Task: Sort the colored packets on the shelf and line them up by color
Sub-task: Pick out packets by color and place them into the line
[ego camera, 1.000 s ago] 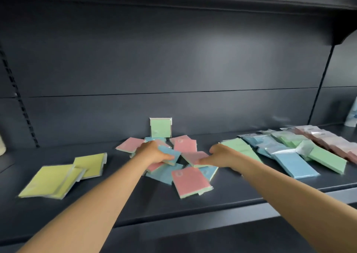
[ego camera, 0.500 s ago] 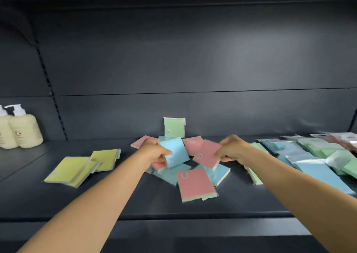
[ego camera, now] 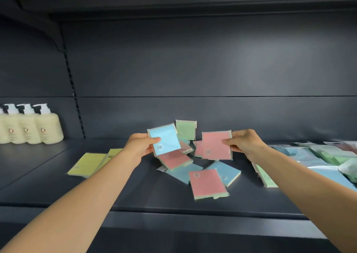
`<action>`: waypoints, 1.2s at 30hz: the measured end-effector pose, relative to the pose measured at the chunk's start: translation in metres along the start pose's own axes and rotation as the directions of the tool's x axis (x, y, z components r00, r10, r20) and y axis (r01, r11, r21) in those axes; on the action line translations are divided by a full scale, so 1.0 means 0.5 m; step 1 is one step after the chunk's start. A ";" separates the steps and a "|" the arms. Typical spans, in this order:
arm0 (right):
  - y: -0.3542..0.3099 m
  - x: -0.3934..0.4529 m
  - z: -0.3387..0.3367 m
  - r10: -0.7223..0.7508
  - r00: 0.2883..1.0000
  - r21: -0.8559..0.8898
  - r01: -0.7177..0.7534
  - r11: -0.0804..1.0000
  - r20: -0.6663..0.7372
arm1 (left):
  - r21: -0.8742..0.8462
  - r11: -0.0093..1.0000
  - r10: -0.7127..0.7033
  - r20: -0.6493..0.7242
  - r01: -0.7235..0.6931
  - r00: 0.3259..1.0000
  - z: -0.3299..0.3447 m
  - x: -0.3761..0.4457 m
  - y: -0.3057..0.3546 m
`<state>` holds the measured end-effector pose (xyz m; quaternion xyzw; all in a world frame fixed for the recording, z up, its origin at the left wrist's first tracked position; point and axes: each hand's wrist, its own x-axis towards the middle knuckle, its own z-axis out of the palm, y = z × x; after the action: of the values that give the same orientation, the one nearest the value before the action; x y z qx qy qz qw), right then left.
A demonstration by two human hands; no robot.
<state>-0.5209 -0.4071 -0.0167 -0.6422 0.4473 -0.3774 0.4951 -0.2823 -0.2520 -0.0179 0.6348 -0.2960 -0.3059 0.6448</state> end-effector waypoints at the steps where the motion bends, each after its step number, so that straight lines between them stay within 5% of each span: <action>1: -0.005 -0.005 0.005 0.002 1.000 0.009 -0.002 1.000 0.003 | -0.006 1.000 0.006 0.000 -0.006 1.000 -0.010 0.000 0.004; 17: -0.138 -0.113 0.322 -0.110 0.970 0.037 0.105 0.994 0.217 | -0.120 0.989 0.068 -0.155 -0.087 0.986 -0.379 0.030 0.053; 26: -0.155 -0.149 0.489 -0.105 0.990 -0.007 0.106 0.994 0.099 | -0.049 0.999 -0.031 -0.199 0.022 0.979 -0.603 0.137 -0.019; 36: -0.097 -0.200 0.491 0.057 0.998 -0.094 -0.061 0.994 -0.042 | 0.176 0.976 -0.099 -0.176 0.130 0.979 -0.672 0.218 -0.117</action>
<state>-0.3148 -0.2335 -0.0290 -0.6442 0.4931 -0.3532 0.4660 0.0447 -0.1221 -0.0834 0.7319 -0.2313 -0.2593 0.5862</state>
